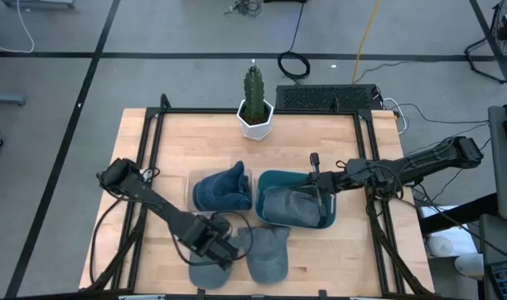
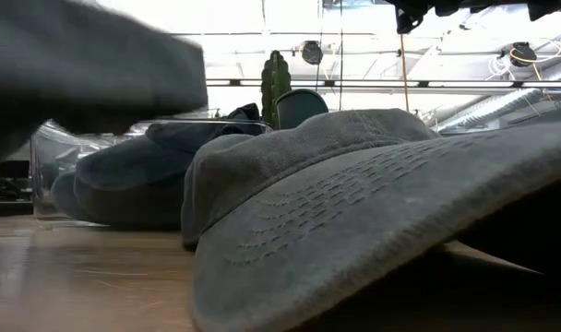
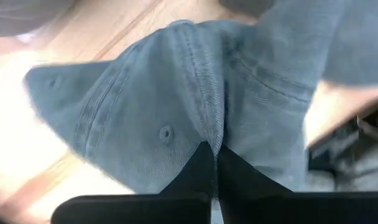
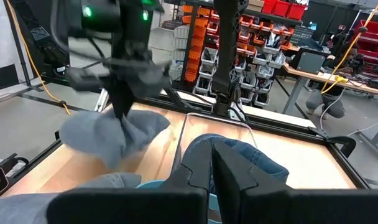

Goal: Pick & Place hat
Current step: Put the left gray cap into the blue bin

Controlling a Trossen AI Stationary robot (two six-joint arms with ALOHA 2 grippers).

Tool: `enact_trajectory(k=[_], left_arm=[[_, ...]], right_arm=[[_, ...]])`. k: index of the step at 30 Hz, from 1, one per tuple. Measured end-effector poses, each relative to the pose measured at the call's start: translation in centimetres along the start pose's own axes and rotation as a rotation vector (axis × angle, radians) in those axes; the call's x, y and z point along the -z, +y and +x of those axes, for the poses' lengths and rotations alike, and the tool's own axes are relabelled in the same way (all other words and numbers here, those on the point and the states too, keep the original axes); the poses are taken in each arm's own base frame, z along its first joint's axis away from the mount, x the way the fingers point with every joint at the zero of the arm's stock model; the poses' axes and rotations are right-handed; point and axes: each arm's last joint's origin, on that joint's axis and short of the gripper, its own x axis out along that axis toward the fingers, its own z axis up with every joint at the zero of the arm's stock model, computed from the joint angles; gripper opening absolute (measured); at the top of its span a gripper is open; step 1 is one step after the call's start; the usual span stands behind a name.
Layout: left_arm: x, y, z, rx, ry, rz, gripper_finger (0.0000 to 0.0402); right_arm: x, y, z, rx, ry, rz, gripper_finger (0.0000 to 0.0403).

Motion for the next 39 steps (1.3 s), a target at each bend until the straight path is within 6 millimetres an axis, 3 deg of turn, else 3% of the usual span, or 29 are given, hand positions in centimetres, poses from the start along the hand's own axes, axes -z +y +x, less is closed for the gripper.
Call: enact_trajectory(k=[4, 8, 14, 18, 25, 30, 34, 39], left_arm=[[1.0, -0.1, -2.9, -0.012, 0.002, 0.067, 0.0003], [1.7, -0.2, -6.1, 0.005, -0.102, 0.192, 0.0002], [1.5, -0.7, -9.9, 0.04, -0.37, 0.584, 0.0002], [0.6, -0.8, -11.2, 0.009, -0.447, 0.845, 0.0002], [-2.6, -0.7, -13.3, -0.026, -0.516, 1.187, 0.0003], [-5.8, -0.3, -14.8, 0.022, -0.541, 1.311, 0.0002], [-8.6, 0.4, -15.1, 0.037, -0.528, 1.323, 0.0003], [-11.1, 1.3, -15.3, 0.078, -0.502, 1.293, 0.0004]], right_arm=[[0.1, 0.0, 0.0, -0.001, 0.007, -0.008, 0.0004], [0.2, 0.0, 0.0, -0.003, 0.021, -0.028, 0.0004], [0.2, 0.2, 0.0, -0.01, 0.017, -0.1, 0.0004], [0.1, 0.8, -0.1, -0.041, 0.01, -0.176, 0.0004], [-0.1, 2.2, -0.2, -0.101, -0.01, -0.322, 0.0004], [0.5, 3.1, 0.9, -0.077, -0.012, -0.453, 0.0015], [1.4, 3.9, 2.5, 0.015, 0.011, -0.552, 0.0063], [2.1, 4.8, 3.9, 0.192, 0.044, -0.696, 0.016]])
